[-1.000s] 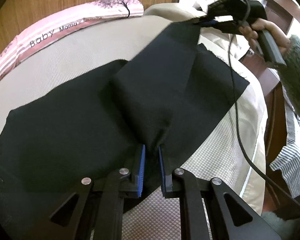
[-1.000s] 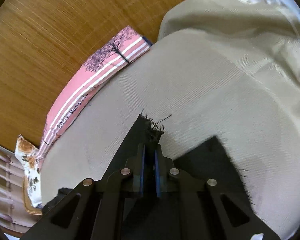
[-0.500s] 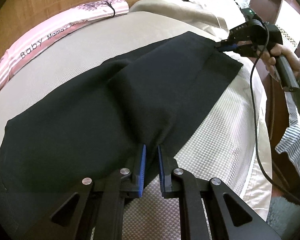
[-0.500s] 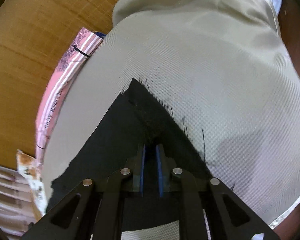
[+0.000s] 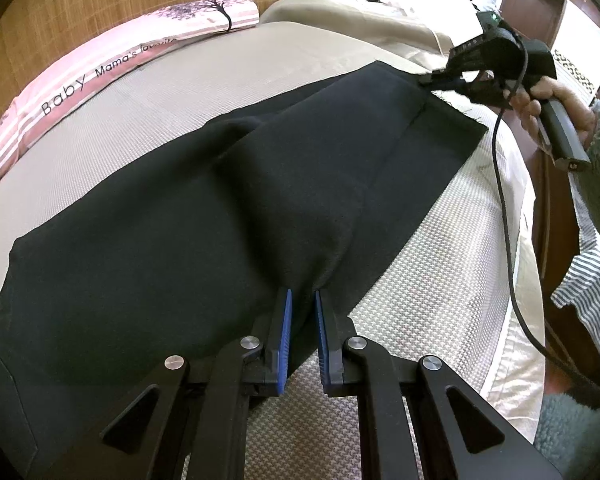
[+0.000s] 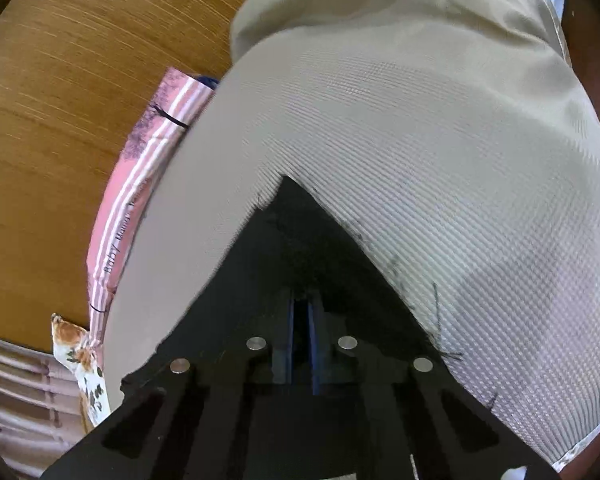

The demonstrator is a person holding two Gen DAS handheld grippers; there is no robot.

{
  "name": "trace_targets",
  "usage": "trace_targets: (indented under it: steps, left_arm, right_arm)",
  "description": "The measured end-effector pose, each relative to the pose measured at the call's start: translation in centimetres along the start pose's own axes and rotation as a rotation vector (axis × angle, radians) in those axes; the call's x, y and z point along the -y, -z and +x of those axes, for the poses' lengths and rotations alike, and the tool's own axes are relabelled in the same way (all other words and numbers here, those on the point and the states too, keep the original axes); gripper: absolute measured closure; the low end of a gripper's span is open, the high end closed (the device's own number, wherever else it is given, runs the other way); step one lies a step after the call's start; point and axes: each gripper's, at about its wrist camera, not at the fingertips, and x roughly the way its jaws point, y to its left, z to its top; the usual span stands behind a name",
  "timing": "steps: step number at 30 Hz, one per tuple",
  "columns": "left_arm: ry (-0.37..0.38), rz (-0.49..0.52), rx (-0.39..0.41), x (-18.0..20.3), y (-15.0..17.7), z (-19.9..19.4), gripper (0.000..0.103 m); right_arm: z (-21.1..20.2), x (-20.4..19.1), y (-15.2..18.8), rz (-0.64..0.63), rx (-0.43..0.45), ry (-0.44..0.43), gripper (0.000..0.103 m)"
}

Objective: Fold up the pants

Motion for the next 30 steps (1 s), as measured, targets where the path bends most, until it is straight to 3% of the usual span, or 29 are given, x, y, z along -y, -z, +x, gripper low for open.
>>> trace_targets:
  steps: [9, 20, 30]
  left_arm:
    - [0.015, -0.023, -0.003, -0.6, 0.0, 0.2, 0.091]
    - [0.015, -0.038, 0.014, -0.7, -0.2, -0.1, 0.095]
    - [-0.006, -0.123, 0.145, -2.7, -1.3, -3.2, 0.099]
  right_arm:
    - [-2.0, -3.8, -1.6, -0.056, 0.028, -0.059, 0.098]
    - [0.1, -10.7, -4.4, -0.086, -0.015, -0.127, 0.098]
    - [-0.7, -21.4, -6.0, -0.227, 0.015, -0.279, 0.098]
